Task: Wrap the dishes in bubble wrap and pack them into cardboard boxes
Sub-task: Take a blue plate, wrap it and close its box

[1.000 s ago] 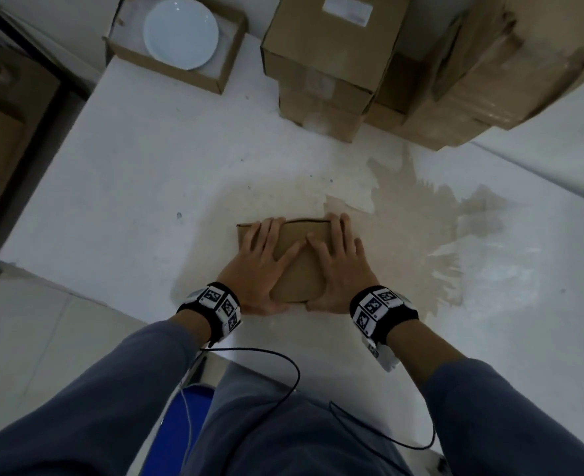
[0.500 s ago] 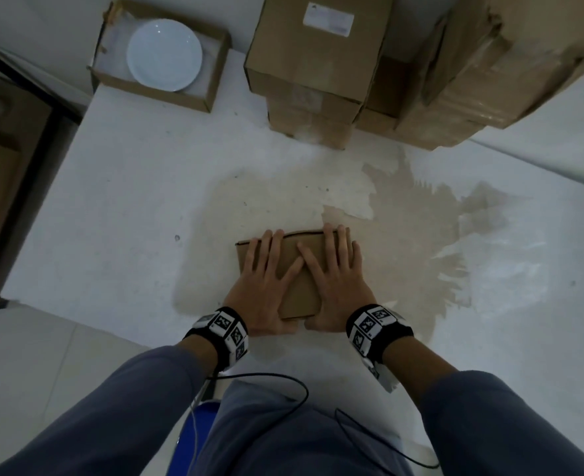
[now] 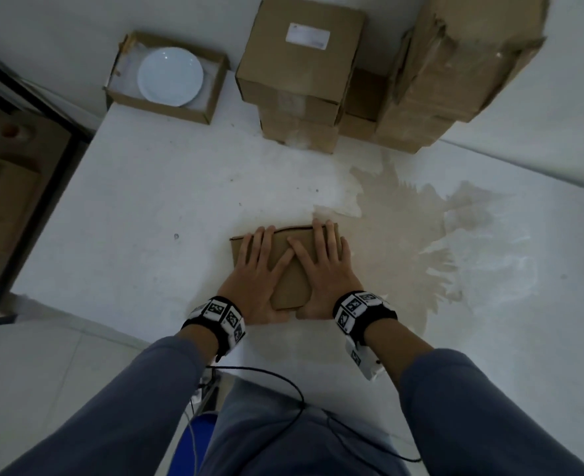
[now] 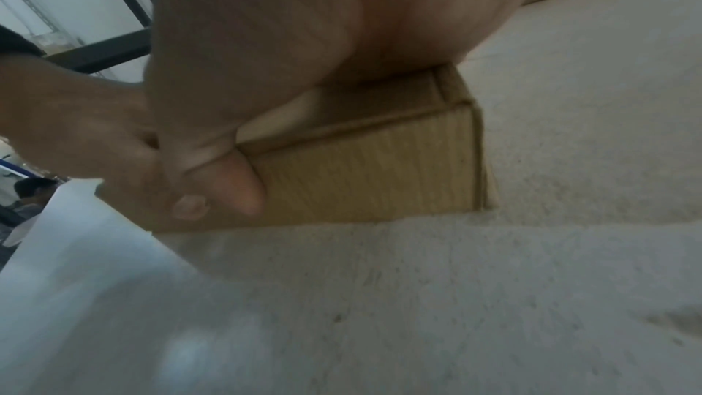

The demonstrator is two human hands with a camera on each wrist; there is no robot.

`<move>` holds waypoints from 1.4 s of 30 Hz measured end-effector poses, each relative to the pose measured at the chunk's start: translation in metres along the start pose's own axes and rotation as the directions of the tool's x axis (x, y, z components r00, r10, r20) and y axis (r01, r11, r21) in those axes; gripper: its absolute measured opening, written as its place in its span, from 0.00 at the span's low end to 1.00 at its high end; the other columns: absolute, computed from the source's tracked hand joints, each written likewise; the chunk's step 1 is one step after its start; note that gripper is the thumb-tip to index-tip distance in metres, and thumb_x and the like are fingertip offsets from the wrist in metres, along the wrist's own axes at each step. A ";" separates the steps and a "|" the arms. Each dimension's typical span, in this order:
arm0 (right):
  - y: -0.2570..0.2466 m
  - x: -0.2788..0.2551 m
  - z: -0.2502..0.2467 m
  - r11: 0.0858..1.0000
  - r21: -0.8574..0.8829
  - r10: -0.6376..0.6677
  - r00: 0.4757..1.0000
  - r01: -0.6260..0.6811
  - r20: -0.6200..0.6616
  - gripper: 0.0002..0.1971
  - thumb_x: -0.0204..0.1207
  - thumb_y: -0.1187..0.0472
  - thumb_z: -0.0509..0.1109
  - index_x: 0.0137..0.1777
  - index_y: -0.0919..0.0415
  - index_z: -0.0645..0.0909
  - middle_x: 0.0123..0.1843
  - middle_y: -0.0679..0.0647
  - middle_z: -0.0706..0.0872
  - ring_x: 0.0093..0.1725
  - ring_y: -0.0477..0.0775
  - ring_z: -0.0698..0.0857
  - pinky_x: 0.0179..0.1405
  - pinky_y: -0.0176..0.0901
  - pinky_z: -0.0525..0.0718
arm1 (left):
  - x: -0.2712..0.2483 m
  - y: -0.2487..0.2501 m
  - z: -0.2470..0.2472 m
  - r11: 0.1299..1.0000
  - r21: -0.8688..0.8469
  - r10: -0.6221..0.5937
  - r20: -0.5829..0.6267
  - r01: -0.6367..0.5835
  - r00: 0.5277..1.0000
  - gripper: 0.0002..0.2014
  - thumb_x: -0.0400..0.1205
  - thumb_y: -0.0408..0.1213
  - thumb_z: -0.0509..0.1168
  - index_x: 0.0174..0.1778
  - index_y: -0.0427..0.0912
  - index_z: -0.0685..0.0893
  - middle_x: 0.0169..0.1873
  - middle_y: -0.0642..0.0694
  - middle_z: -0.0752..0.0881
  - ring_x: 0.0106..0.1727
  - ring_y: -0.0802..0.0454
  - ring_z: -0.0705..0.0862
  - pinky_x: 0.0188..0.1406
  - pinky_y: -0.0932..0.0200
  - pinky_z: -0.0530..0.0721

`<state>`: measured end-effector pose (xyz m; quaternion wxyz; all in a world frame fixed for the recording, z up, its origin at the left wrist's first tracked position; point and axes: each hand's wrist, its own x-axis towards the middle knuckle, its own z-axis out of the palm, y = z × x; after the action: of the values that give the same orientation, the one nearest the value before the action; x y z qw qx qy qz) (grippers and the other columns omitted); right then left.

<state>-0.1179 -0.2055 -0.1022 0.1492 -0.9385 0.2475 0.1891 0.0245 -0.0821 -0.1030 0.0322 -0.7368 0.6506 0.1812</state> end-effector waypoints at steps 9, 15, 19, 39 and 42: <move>-0.002 -0.027 -0.007 0.989 -0.021 0.151 0.987 -0.150 0.048 0.69 0.49 0.21 0.73 0.85 0.43 0.38 0.85 0.65 0.30 0.84 0.72 0.34 0.76 0.81 0.48 | -0.028 0.017 0.000 0.959 -0.283 -0.051 -0.056 0.033 0.997 0.42 0.68 0.45 0.76 0.80 0.47 0.70 0.84 0.34 0.55 0.83 0.35 0.58 0.79 0.34 0.64; -0.027 -0.045 -0.010 0.986 -0.081 0.150 0.988 -0.147 0.026 0.62 0.59 0.29 0.75 0.86 0.51 0.45 0.86 0.68 0.40 0.84 0.73 0.38 0.75 0.81 0.33 | -0.067 -0.010 0.004 0.847 -0.503 -0.281 -0.151 0.171 0.948 0.26 0.67 0.33 0.75 0.61 0.53 0.82 0.69 0.51 0.70 0.67 0.49 0.75 0.58 0.49 0.85; -0.037 -0.032 -0.015 0.989 -0.083 0.131 0.989 -0.126 0.060 0.65 0.54 0.30 0.78 0.86 0.44 0.43 0.86 0.64 0.36 0.84 0.72 0.37 0.70 0.84 0.28 | -0.069 -0.032 -0.002 0.712 -0.665 -0.292 0.008 0.223 0.956 0.26 0.72 0.36 0.74 0.64 0.59 0.77 0.61 0.61 0.71 0.56 0.58 0.82 0.54 0.55 0.86; -0.077 0.065 -0.123 0.961 0.092 0.267 0.960 -0.259 -0.087 0.67 0.44 0.21 0.72 0.84 0.40 0.47 0.83 0.65 0.50 0.80 0.71 0.55 0.76 0.69 0.56 | -0.010 -0.160 -0.086 0.005 -0.968 -0.292 0.238 0.250 0.926 0.29 0.71 0.70 0.59 0.63 0.59 0.80 0.57 0.50 0.87 0.55 0.51 0.87 0.54 0.51 0.82; -0.089 0.058 -0.174 0.967 0.120 0.247 0.942 -0.225 -0.228 0.65 0.43 0.20 0.70 0.83 0.37 0.50 0.82 0.63 0.53 0.80 0.68 0.55 0.77 0.70 0.57 | 0.005 -0.176 -0.117 -0.165 -0.973 -0.324 0.207 0.161 0.923 0.28 0.80 0.66 0.50 0.61 0.52 0.83 0.57 0.47 0.88 0.56 0.47 0.87 0.56 0.46 0.82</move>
<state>0.0244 -0.2204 0.0432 0.1375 -0.9100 0.3831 0.0783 0.2221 -0.0938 -0.0283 -0.5260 -0.6304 0.1479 0.5513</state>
